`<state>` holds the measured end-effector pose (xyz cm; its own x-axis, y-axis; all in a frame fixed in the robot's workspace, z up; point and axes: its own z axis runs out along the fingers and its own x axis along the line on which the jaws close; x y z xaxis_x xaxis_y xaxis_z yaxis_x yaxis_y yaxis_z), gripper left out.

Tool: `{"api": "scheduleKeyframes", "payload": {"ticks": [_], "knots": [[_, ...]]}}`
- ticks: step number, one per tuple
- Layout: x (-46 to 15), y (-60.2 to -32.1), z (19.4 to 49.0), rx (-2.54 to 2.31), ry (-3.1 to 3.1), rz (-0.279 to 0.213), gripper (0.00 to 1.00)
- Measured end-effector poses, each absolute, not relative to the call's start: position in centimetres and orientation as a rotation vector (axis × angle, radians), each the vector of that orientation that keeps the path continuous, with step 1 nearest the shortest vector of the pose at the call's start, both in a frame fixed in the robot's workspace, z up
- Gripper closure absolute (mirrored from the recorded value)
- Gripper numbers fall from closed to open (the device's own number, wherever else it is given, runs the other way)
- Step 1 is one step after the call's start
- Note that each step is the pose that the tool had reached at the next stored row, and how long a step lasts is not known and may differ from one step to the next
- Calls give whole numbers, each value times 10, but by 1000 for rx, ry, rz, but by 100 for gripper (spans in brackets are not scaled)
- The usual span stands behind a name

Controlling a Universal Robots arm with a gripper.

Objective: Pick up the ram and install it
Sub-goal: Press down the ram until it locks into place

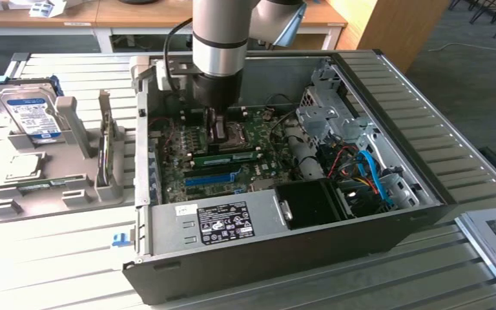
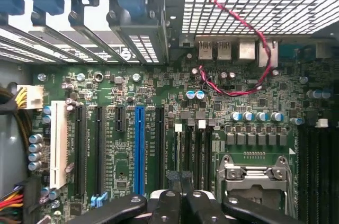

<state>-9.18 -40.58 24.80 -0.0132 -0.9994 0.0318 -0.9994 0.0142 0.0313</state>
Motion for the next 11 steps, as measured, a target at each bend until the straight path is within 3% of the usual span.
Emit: {"api": "scheduleKeyframes", "payload": {"ticks": [11], "knots": [[-92,-406,274,2175,-2205,0,90]]}}
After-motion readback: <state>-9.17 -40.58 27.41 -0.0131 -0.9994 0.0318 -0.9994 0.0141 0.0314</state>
